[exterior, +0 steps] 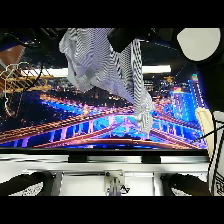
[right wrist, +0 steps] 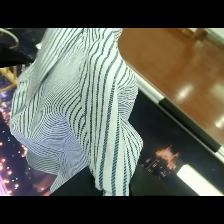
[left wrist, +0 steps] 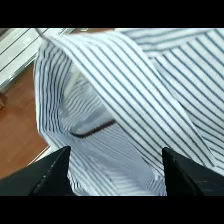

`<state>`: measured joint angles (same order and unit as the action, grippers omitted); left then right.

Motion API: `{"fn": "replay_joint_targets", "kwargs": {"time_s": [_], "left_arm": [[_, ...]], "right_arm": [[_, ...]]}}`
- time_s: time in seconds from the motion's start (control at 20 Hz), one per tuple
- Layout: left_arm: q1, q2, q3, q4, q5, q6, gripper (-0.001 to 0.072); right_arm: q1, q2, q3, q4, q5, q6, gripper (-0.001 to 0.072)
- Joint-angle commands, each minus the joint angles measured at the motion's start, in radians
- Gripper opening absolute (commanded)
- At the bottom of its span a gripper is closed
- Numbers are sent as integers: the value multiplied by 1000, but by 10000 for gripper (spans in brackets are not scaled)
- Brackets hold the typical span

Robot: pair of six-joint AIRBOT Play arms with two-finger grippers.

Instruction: Fold the shirts.

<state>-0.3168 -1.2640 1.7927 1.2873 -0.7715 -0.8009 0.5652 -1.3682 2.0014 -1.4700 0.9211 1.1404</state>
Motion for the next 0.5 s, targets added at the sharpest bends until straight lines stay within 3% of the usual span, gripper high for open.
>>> {"fn": "replay_joint_targets", "kwargs": {"time_s": [0.0,0.2,0.45], "left_arm": [[-1,24,1,14,26,-86,671],[-2,55,1,11,37,-184,671],[-2,61,0,11,33,-266,671]], "right_arm": [[1,3,0,-91,-50,11,86],[-45,21,16,-431,-127,258,86],[-280,93,29,-638,-154,431,86]]}}
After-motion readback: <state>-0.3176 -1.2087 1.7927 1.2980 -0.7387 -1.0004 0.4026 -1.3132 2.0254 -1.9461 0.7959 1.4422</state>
